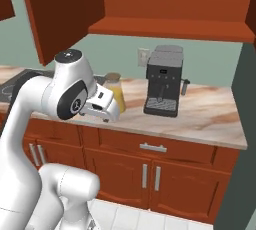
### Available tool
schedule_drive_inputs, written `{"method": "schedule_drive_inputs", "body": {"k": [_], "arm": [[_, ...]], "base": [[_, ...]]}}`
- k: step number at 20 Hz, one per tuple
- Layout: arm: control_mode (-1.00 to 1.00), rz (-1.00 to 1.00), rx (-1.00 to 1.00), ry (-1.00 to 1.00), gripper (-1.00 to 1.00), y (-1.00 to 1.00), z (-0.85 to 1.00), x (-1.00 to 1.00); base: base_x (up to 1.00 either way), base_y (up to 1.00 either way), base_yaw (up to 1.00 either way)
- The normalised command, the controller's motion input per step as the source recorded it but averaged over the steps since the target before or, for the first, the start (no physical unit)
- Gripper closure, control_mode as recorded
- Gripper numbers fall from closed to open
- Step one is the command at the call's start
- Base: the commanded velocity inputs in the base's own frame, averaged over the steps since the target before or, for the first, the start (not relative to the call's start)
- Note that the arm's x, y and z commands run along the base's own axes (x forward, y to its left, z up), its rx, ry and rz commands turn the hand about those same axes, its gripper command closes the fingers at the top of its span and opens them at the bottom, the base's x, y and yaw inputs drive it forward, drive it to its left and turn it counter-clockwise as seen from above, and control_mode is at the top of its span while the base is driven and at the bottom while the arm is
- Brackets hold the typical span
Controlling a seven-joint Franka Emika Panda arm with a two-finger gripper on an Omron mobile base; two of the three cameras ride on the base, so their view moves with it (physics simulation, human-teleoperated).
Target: There is a tray on the dining counter. Grab the cup, mug, and pitcher and place them on the tray. The pitcher may be placed next to the tray if it cannot fit the tray.
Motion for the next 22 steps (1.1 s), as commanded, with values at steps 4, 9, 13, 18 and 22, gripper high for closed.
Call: {"method": "schedule_drive_inputs", "body": {"k": [4, 9, 13, 18, 22], "arm": [[1.0, 0.0, 0.0, 0.0, -1.0, 0.0, 0.0, 0.0], [1.0, 0.0, 0.0, 0.0, -1.0, 0.0, 0.0, 0.0], [1.0, 0.0, 0.0, 0.0, -1.0, 0.0, 0.0, 0.0], [1.0, 0.0, 0.0, 0.0, -1.0, 0.0, 0.0, 0.0], [1.0, 0.0, 0.0, 0.0, -1.0, 0.0, 0.0, 0.0]], "base": [[0.48, 0.0, 0.0], [0.46, 0.0, 0.0], [0.38, 0.02, 0.0], [0.27, 0.06, 0.0], [0.23, 0.08, 0.0]]}}
